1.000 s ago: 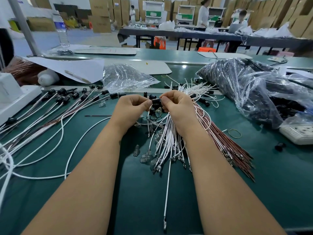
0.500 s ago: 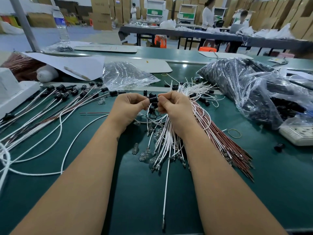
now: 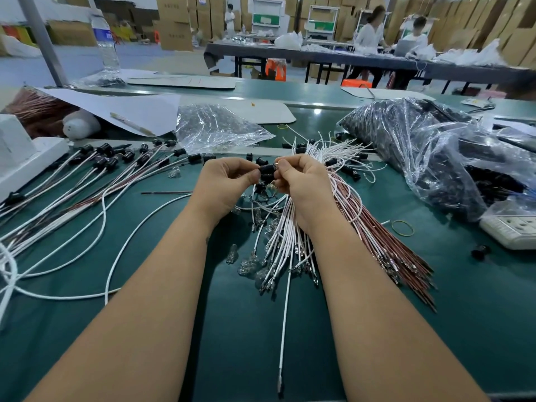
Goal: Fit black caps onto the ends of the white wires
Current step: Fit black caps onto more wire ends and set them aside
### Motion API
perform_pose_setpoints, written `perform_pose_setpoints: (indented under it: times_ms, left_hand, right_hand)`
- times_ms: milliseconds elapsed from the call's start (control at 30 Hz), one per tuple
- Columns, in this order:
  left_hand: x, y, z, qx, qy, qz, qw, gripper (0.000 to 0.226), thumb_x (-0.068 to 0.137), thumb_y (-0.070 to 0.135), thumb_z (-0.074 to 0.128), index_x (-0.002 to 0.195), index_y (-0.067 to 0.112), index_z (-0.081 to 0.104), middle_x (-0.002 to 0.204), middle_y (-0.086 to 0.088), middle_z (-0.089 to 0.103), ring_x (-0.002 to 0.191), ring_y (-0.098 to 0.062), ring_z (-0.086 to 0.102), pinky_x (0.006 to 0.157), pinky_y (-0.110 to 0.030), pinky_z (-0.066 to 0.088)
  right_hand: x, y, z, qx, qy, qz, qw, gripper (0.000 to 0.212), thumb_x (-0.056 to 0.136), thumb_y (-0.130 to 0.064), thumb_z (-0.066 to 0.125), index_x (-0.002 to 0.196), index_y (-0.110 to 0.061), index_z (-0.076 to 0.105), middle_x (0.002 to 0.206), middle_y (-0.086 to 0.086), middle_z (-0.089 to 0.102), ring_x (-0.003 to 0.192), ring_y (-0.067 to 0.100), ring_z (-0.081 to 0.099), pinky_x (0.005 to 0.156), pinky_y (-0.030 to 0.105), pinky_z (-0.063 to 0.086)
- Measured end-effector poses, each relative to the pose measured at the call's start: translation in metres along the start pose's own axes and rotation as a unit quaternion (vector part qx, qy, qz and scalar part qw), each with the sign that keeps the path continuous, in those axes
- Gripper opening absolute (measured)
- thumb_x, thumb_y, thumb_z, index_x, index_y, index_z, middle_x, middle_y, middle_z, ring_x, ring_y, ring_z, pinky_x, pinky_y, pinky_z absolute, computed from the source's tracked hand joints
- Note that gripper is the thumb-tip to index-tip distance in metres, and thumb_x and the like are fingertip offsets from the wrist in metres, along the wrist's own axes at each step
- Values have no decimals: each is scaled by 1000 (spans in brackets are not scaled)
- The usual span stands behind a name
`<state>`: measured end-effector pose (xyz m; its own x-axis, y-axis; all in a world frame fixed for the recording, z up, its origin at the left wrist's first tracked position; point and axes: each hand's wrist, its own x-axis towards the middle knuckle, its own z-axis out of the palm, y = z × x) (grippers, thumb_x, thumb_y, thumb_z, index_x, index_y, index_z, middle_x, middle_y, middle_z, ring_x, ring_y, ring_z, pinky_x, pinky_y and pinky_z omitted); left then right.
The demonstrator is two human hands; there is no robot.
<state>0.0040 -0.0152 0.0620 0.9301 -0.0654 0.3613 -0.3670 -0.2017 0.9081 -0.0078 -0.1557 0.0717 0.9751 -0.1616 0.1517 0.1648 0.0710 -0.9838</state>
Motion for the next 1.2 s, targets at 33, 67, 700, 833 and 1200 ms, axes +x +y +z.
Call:
perform_pose_setpoints:
  times_ms: [33,67,700,833,1200]
  left_hand:
    - [0,0,0,4,3,2,1000,10,85,3,68,92,9,70,78,-12,67,75,-18,58,72,-19,48]
    - [-1,1,0,7,6,3,1000,10,85,3,68,92,9,70,77,-10,67,75,-18,59,72,-20,48]
    - [8,-7,-10,-71,81,-35,994,22,99,5,48,90,23,58,77,1,60,66,-10,46,65,-20,41]
    - [7,-2,-11,-174,66,-21,982,24,99,5,45,88,24,55,81,2,63,77,-10,53,80,-21,43]
    - [2,8,-12,-330,6,-44,943,21,98,3,44,88,19,54,81,1,66,80,-12,57,81,-24,44]
  right_hand:
    - [0,0,0,-9,-2,-5,1000,17,96,-4,54,82,-11,59,68,2,58,51,3,53,51,14,46]
    - [0,1,0,-20,-6,-11,1000,18,96,-3,54,81,-11,59,67,2,58,50,2,53,52,15,46]
    - [1,2,3,-67,58,-61,994,17,96,-10,54,84,-21,60,78,2,60,56,0,55,51,12,44]
    - [-3,-1,6,-70,25,-61,995,13,94,-8,56,88,-17,62,70,0,58,58,8,52,56,23,47]
    - [-4,-3,6,-49,27,-58,997,11,88,-4,63,91,-13,69,73,1,64,60,7,57,58,20,50]
